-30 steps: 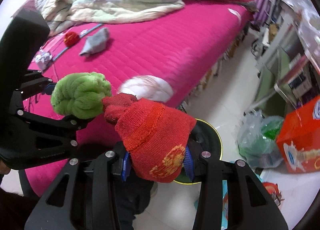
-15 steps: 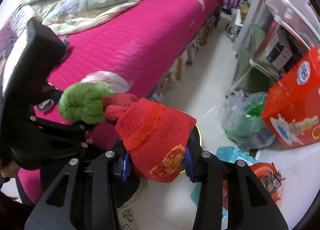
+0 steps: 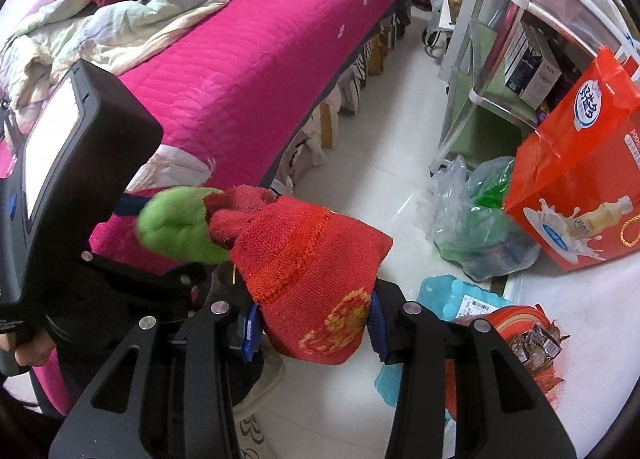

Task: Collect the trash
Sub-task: 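Carry the green slipper and red knit sock over to the black bin, then open the left tool over the bin while the right tool releases the red sock, then move both tools back over the bed toward the two grey socks, then grasp the red-dotted grey sock with the left tool while the right tool grasps the grey sock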

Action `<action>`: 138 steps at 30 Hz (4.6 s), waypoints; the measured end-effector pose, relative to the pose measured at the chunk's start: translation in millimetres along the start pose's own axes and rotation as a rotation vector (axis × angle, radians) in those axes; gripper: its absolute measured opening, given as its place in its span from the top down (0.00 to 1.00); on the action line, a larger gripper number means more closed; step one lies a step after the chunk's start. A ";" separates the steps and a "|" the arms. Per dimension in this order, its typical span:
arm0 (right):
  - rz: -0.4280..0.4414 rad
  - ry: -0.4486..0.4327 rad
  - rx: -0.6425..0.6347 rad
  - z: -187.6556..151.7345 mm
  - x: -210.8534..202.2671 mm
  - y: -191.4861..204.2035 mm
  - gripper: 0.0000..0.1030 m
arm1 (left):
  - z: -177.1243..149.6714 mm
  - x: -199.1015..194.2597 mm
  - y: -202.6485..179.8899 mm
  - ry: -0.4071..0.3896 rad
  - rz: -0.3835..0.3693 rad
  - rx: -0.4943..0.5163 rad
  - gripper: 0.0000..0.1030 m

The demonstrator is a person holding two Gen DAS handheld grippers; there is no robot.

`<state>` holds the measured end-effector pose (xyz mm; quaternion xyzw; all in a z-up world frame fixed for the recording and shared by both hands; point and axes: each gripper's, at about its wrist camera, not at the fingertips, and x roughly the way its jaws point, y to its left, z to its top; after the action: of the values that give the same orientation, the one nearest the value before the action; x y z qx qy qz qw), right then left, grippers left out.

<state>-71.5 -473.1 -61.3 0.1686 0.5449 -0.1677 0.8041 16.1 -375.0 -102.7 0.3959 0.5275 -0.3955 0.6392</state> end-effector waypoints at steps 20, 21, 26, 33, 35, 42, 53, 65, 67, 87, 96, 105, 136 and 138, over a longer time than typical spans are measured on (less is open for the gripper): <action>-0.016 0.088 -0.032 -0.7 38.6 21.5 0.33 | -24.8 -14.0 27.4 -0.025 0.034 -0.083 0.16; -0.017 0.087 -0.032 -0.1 37.9 22.6 0.32 | -26.8 -15.3 28.7 -0.026 0.032 -0.089 0.16; -0.031 0.067 -0.037 3.3 31.2 27.8 0.26 | -35.8 -19.1 33.6 -0.027 0.046 -0.101 0.16; -0.029 0.056 -0.061 5.5 21.9 40.9 0.26 | -50.0 -30.4 43.8 -0.033 0.049 -0.119 0.16; -0.025 0.049 -0.068 6.6 17.9 45.9 0.26 | -54.0 -34.0 47.2 -0.038 0.051 -0.127 0.16; -0.009 0.027 -0.092 9.8 6.4 70.6 0.26 | -76.3 -48.6 63.5 -0.052 0.054 -0.148 0.16; 0.014 -0.006 -0.194 24.9 -4.5 109.9 0.26 | -102.2 -66.2 93.4 -0.082 0.075 -0.268 0.16; 0.063 -0.039 -0.395 64.6 -7.9 154.2 0.27 | -124.2 -75.1 123.4 -0.095 0.086 -0.448 0.16; 0.070 -0.047 -0.428 71.2 -7.5 160.2 0.28 | -126.1 -75.4 127.9 -0.096 0.091 -0.483 0.16; 0.137 -0.097 -0.807 133.8 3.1 215.3 0.28 | -144.1 -63.8 162.5 -0.069 0.116 -0.876 0.12; 0.170 -0.084 -1.009 147.7 25.2 233.6 0.28 | -134.9 -46.0 162.5 -0.031 0.138 -0.979 0.12; 0.190 -0.065 -1.091 154.8 48.8 248.6 0.28 | -133.3 -25.0 168.1 0.009 0.140 -1.036 0.12; 0.400 0.026 -1.368 151.1 119.7 369.9 0.58 | -162.9 -24.4 217.9 -0.073 0.023 -1.121 0.73; 0.429 0.040 -1.361 147.4 118.6 372.9 0.74 | -163.8 -24.3 218.8 -0.076 0.020 -1.120 0.73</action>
<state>260.0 -219.5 -87.4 -0.2641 0.4983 0.3746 0.7360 155.8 -139.8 -80.5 -0.0134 0.6297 -0.0628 0.7742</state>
